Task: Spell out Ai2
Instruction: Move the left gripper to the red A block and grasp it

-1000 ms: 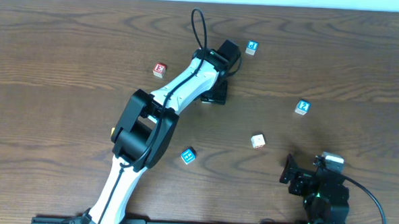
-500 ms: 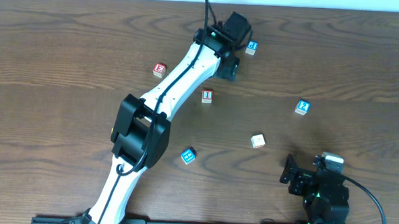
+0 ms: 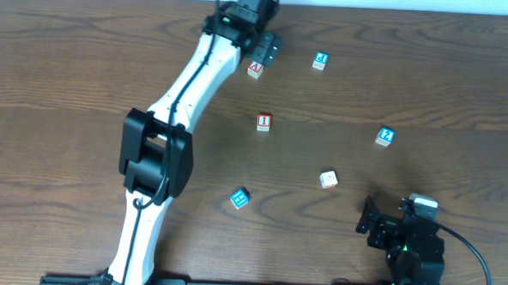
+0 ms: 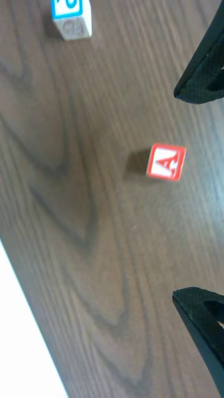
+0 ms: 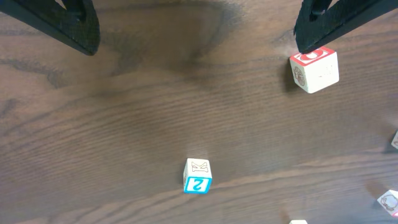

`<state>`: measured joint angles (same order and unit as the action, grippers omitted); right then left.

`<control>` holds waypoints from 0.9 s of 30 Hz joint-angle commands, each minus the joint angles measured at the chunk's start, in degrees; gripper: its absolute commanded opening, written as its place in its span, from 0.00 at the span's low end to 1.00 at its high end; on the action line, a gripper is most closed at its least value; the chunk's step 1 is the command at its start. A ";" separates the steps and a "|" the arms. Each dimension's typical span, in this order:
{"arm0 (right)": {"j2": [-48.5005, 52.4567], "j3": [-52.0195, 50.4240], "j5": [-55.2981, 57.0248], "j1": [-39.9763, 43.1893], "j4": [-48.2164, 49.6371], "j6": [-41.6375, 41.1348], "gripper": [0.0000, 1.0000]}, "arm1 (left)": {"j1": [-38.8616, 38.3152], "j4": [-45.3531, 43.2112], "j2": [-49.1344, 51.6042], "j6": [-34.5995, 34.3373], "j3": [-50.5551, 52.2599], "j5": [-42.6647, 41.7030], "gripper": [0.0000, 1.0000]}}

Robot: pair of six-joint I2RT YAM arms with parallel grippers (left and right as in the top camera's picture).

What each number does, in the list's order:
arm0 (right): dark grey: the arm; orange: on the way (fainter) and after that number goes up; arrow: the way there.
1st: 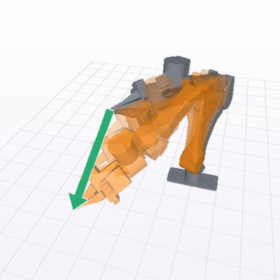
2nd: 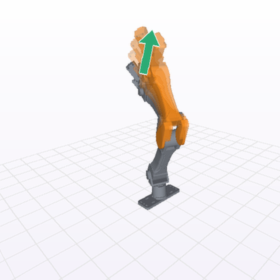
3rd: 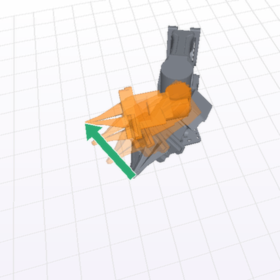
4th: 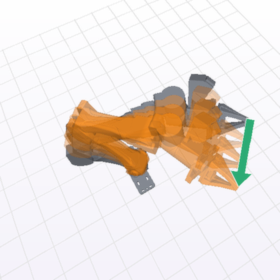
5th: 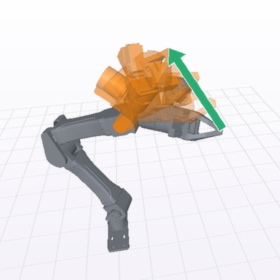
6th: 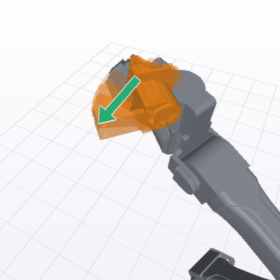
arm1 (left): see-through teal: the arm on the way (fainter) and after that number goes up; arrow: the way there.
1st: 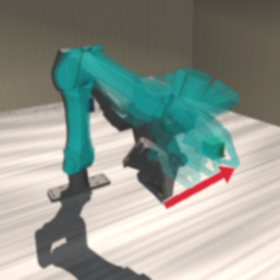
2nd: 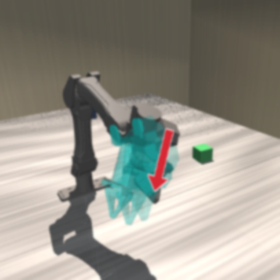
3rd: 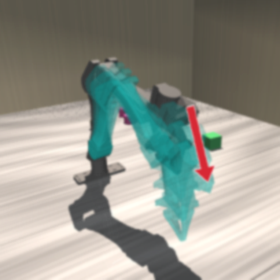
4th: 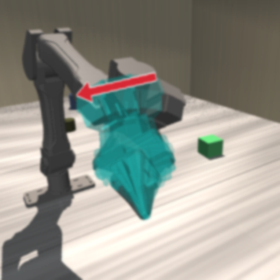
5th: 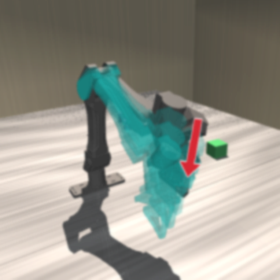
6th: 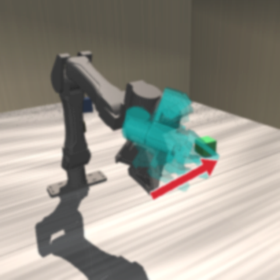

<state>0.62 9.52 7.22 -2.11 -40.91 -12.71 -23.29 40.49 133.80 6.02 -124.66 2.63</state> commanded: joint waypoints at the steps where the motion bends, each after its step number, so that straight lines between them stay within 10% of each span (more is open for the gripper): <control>1: -0.31 -0.22 -0.20 0.33 -0.13 0.79 0.99 | 0.48 -0.72 3.85 3.21 -0.66 -5.40 0.95; 27: -0.31 -0.22 -0.20 0.33 -0.13 0.76 0.99 | 2.12 -1.81 12.04 2.69 -0.85 -14.27 0.95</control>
<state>0.62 9.52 7.22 -2.11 -40.91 -12.71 -21.39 38.61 144.33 7.97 -124.66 -11.64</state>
